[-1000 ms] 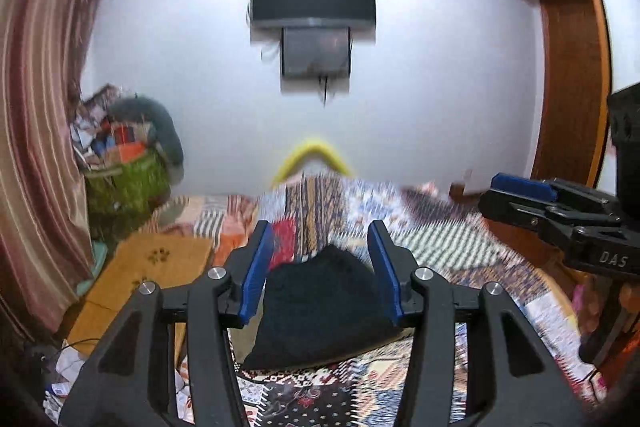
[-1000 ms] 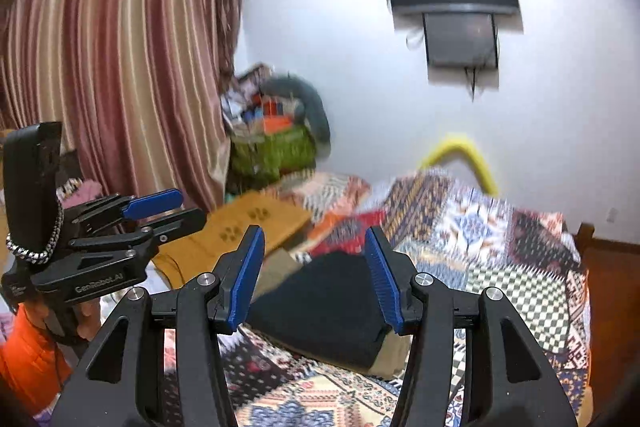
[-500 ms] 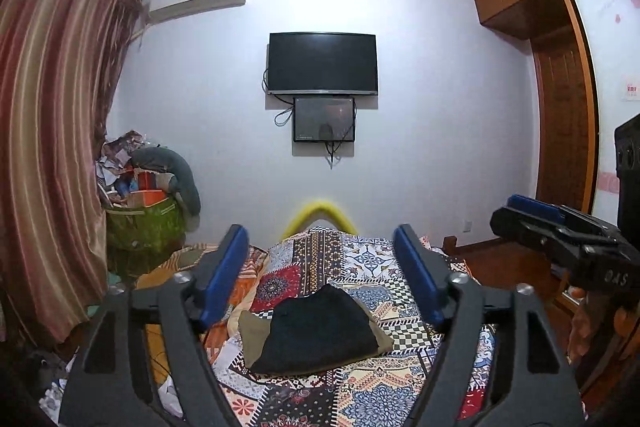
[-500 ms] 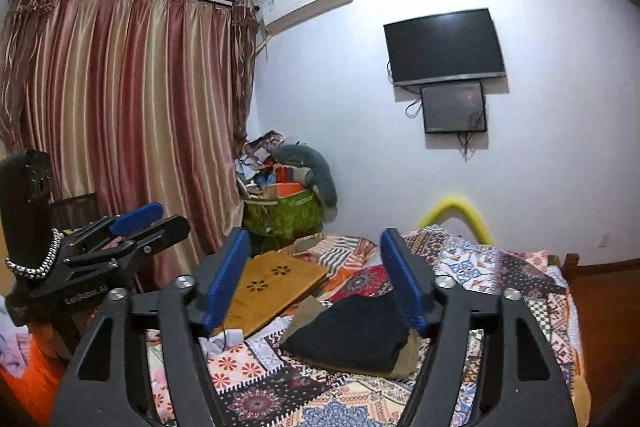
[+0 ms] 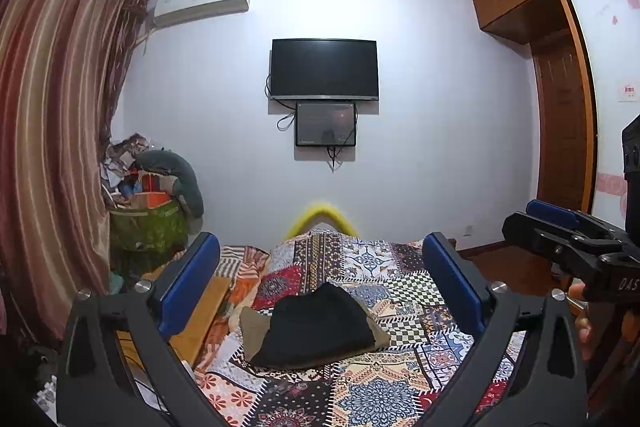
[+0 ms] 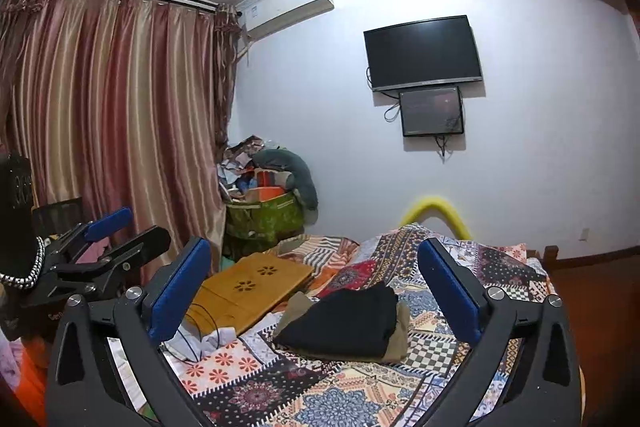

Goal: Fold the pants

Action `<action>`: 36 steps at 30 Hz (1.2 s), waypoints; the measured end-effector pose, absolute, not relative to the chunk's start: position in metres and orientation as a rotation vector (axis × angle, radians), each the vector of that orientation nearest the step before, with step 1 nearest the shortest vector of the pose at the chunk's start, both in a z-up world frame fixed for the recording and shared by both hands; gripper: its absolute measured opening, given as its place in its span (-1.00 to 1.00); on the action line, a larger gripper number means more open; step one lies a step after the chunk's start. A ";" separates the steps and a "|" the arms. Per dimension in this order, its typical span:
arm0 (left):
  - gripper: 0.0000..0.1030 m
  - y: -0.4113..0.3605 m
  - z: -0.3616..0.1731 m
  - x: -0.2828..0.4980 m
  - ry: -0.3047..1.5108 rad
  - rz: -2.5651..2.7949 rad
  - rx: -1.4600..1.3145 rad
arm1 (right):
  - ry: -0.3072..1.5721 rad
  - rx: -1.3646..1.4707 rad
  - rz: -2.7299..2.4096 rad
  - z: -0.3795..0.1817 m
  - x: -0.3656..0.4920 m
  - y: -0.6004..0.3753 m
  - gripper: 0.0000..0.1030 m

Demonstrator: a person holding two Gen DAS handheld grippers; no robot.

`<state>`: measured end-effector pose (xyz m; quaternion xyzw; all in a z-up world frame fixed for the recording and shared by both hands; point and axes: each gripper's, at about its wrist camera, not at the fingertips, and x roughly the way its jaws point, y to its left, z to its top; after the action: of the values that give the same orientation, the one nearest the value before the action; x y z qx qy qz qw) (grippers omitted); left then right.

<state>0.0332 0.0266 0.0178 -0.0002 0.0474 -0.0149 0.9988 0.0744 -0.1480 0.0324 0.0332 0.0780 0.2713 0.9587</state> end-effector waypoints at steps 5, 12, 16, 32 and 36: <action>0.99 0.024 0.014 0.033 0.101 -0.034 0.001 | 0.166 0.065 0.550 0.030 0.072 -0.149 1.00; 0.99 0.027 0.013 0.036 0.110 -0.034 -0.015 | 0.174 0.058 0.552 0.029 0.072 -0.146 1.00; 0.99 0.027 0.011 0.037 0.114 -0.034 -0.019 | 0.177 0.052 0.552 0.029 0.072 -0.145 1.00; 0.99 0.023 0.011 0.038 0.118 -0.055 -0.011 | 0.184 0.050 0.547 0.028 0.070 -0.146 1.00; 0.99 0.022 0.010 0.038 0.119 -0.060 -0.009 | 0.188 0.050 0.543 0.027 0.069 -0.146 1.00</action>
<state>0.0377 0.0216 0.0105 -0.0045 0.0593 -0.0302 0.9978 0.0688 -0.1464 0.0274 0.0246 0.0927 0.2679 0.9587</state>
